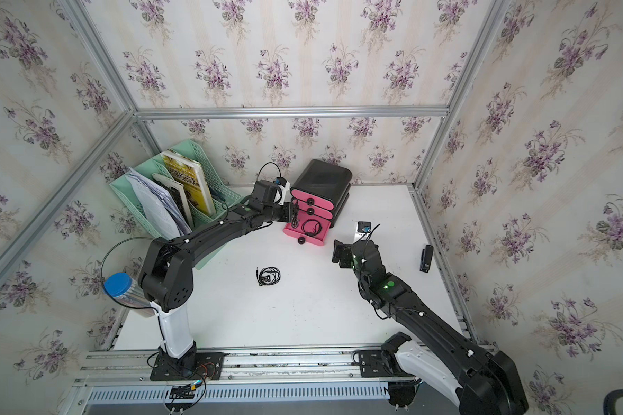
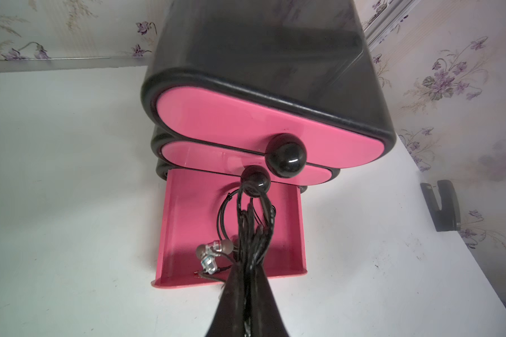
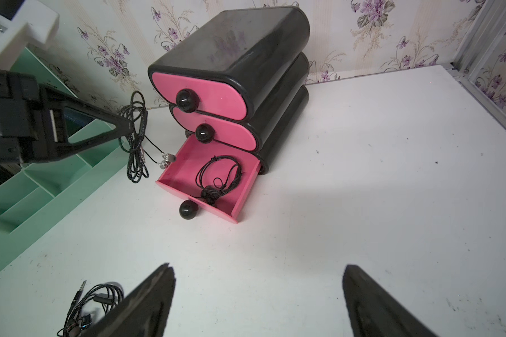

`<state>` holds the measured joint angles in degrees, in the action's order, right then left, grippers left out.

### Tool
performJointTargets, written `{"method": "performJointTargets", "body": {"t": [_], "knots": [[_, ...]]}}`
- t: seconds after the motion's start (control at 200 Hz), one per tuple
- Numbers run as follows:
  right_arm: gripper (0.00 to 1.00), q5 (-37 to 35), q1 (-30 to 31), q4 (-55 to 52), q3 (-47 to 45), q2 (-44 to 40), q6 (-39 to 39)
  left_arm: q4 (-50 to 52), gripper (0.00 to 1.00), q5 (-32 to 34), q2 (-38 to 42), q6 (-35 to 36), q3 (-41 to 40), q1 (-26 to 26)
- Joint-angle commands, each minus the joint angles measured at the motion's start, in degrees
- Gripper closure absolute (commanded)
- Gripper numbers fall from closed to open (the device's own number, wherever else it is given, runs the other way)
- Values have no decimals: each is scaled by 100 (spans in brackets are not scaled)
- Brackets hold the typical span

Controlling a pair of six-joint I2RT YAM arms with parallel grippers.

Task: Place the wired earphones into the drawer by color
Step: Place the wired earphones in the drawer.

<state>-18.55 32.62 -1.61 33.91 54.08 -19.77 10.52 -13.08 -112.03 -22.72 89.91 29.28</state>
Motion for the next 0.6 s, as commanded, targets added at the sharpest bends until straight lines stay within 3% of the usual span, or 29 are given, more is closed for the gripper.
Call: {"method": "performJointTargets", "body": {"t": [0.0, 0.595], "knots": [[6, -96, 6, -55, 1, -52, -5, -217, 100, -132, -203, 97, 178, -1], [6, -192, 6, -50, -42, -116, 61, -335, 100, 59, -959, 260, 548, -116]]}}
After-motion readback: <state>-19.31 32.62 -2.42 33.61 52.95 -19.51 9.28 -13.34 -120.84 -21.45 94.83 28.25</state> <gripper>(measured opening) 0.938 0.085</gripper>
